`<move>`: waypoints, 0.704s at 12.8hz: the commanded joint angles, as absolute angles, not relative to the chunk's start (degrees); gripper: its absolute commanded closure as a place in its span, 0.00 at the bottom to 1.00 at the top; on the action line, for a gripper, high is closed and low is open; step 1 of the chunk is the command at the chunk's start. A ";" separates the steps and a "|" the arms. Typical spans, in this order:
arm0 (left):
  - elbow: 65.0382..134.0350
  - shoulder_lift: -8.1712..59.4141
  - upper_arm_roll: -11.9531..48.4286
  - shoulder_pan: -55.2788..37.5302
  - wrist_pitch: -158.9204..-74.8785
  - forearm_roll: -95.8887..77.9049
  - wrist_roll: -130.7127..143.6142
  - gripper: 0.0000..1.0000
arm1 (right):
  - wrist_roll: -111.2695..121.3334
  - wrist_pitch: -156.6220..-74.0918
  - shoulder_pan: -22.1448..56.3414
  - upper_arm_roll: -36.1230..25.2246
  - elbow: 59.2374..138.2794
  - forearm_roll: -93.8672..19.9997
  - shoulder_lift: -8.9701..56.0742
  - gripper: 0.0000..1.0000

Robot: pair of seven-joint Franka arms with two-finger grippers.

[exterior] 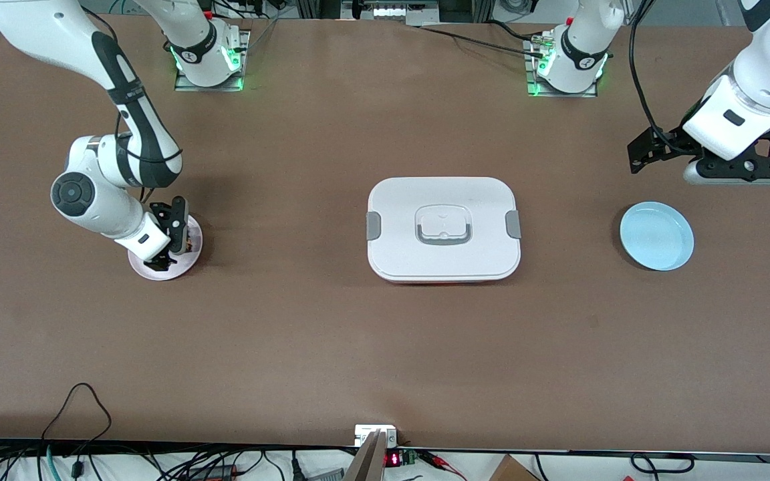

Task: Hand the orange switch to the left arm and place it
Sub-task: 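Close the right gripper on the orange switch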

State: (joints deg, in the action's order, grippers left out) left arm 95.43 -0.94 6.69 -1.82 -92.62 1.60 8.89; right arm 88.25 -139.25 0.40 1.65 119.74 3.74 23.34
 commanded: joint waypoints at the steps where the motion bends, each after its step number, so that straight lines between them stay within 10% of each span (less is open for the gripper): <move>1: 94.04 -0.53 6.77 -2.02 -91.32 1.67 9.67 0.00 | 90.09 -141.67 -1.23 3.43 121.28 4.04 22.85 0.00; 9: 94.04 -0.62 6.77 -2.02 -91.32 1.67 9.67 0.00 | 99.12 -144.05 -4.39 6.50 124.63 3.96 22.50 0.00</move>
State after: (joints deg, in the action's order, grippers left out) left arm 95.43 -0.94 6.70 -1.83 -92.62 1.60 8.90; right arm 94.15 -142.57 -2.13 4.89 123.18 3.74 23.68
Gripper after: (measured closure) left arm 0.000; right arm 0.000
